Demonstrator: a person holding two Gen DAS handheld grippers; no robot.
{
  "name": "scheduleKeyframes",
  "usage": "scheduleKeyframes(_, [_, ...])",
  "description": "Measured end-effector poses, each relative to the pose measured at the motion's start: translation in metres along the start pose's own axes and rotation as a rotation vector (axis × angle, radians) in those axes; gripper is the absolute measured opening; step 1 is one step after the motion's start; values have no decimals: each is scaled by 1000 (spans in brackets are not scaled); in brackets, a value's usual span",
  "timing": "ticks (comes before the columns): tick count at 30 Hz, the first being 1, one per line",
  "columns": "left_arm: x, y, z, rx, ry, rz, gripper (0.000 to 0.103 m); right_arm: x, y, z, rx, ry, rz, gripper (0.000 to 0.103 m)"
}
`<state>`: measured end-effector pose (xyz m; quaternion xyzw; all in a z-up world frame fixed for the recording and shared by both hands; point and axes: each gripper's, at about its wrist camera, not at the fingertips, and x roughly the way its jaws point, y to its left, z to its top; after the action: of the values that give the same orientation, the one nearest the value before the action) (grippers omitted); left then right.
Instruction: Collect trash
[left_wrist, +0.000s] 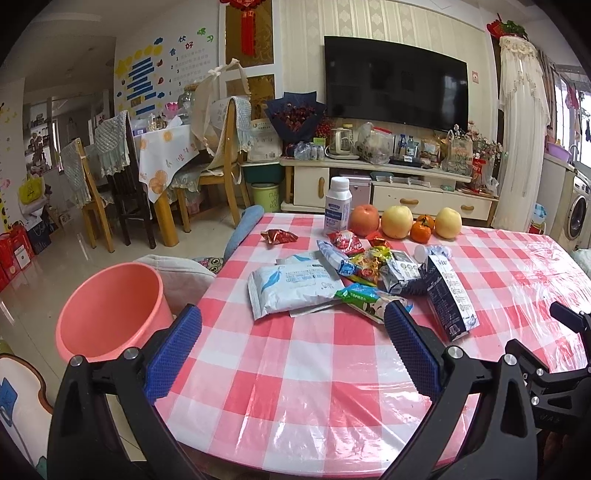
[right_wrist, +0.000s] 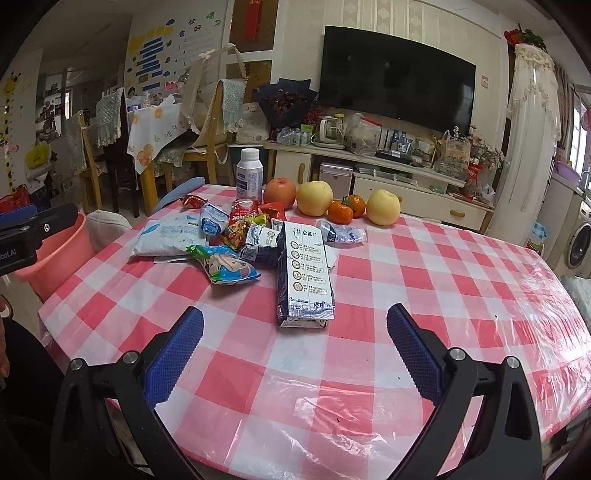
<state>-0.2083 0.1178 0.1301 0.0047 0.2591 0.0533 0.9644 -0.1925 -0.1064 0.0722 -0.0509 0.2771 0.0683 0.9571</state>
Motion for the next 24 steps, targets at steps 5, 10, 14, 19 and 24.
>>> scheduleKeyframes(5, [12, 3, -6, -20, 35, -51, 100, 5, 0, 2, -27, 5, 9, 98])
scheduleKeyframes(10, [32, 11, -8, -54, 90, -120, 100, 14, -7, 6, -23, 19, 28, 98])
scheduleKeyframes(14, [49, 10, -6, -64, 128, -165, 100, 27, -20, 11, 17, 48, 59, 98])
scheduleKeyframes(19, [70, -2, -7, -124, 208, -274, 99, 50, -42, 18, 105, 96, 112, 98])
scheduleKeyframes(24, [103, -21, -9, -219, 304, -361, 99, 80, -56, 21, 181, 156, 162, 98])
